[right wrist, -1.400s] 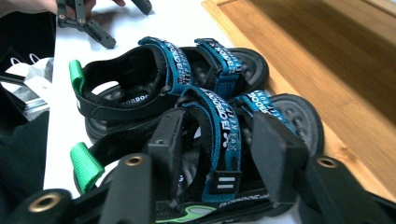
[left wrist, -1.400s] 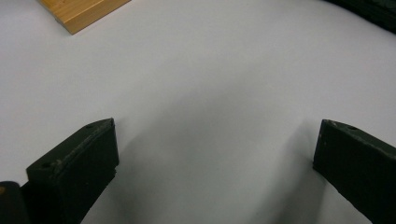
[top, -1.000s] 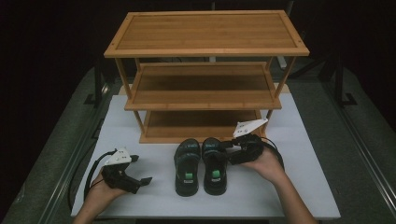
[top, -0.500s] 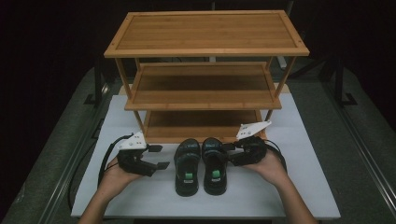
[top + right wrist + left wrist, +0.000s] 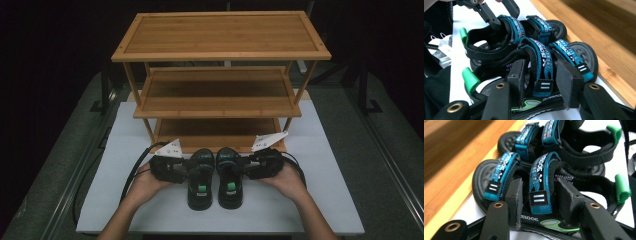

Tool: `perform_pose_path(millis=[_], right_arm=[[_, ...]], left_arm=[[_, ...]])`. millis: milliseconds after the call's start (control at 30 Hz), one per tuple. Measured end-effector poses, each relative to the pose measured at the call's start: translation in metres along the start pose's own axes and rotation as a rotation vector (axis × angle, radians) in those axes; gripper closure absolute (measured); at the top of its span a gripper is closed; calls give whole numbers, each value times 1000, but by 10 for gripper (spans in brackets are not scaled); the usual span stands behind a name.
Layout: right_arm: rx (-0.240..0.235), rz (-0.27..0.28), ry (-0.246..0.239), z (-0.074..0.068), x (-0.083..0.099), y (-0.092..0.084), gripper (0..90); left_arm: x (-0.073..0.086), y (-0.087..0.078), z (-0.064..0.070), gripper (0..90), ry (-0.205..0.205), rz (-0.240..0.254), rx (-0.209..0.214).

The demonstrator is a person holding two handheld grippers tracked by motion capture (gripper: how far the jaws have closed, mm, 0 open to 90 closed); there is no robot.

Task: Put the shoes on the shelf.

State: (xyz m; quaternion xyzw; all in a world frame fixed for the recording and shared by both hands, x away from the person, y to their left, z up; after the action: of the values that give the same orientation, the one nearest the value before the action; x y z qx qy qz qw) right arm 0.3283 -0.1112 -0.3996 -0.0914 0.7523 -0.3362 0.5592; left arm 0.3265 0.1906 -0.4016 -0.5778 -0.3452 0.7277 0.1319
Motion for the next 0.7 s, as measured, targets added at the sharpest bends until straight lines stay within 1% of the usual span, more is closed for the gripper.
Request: perform_pose_path(millis=[67, 133, 167, 233, 400, 567, 700], right_arm=[[5, -11, 1, 0, 2, 4, 623], [6, -11, 8, 0, 3, 7, 664], [7, -8, 13, 0, 3, 8, 675], [12, -4, 17, -1, 2, 7, 686], [8, 18, 28, -1, 1, 5, 694], [30, 44, 21, 0, -6, 1, 697], [63, 69, 23, 6, -12, -1, 698]], left_arm=[[0, 1, 2, 633, 7, 11, 4], [-1, 2, 3, 654, 19, 8, -6], [-1, 2, 4, 666, 19, 7, -9], [-2, 1, 5, 688, 35, 16, -28], [-7, -1, 8, 700, 42, 45, -68], [-15, -1, 5, 701, 52, 55, -89], [-22, -2, -2, 701, 49, 83, -116]])
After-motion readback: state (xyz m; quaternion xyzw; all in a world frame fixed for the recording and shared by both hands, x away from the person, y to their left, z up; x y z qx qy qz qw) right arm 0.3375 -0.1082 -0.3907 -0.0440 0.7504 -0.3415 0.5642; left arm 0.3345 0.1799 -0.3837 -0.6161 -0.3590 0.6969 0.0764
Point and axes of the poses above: each handheld gripper's, and its own axes: y roughly forward along the jaws, x roughly out of its underside, z roughly to its right, the point moved 1 cm from there along y, roughly forward along the jaws, and after that the axes turned 2 degrees about -y, right-handed, at the moved point
